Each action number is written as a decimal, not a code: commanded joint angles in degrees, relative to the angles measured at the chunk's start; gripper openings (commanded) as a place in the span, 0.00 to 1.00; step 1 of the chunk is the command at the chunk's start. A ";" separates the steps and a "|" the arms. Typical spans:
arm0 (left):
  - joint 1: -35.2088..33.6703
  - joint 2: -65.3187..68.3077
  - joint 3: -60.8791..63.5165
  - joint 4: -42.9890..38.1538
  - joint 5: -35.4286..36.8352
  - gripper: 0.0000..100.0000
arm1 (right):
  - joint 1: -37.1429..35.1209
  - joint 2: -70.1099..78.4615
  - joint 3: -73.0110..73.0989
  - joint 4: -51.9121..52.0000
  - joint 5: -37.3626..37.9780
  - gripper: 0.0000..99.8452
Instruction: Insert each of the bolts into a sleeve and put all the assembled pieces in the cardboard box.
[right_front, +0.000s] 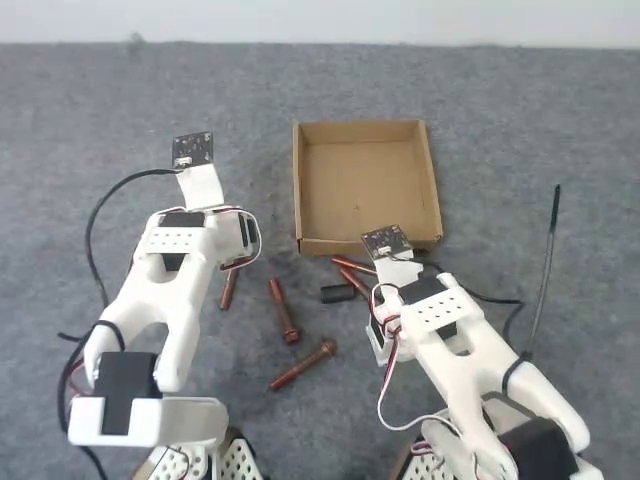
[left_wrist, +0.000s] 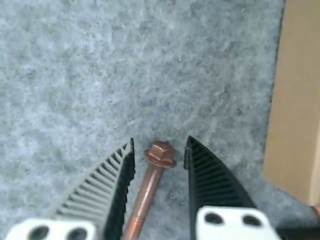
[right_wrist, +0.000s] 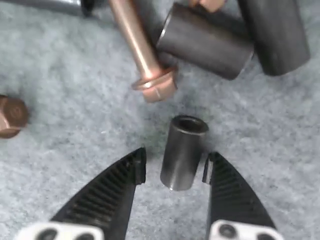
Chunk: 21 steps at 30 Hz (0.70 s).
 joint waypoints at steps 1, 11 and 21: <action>0.18 -0.53 -0.40 -1.14 -0.44 0.16 | 0.48 -0.75 -0.88 -0.84 0.79 0.18; 0.18 -0.53 -0.40 -1.05 -0.44 0.16 | 2.51 -4.62 -1.41 -0.48 0.88 0.18; 0.18 -0.53 -0.40 -1.05 -0.44 0.16 | 2.59 -17.36 8.18 -6.02 0.88 0.18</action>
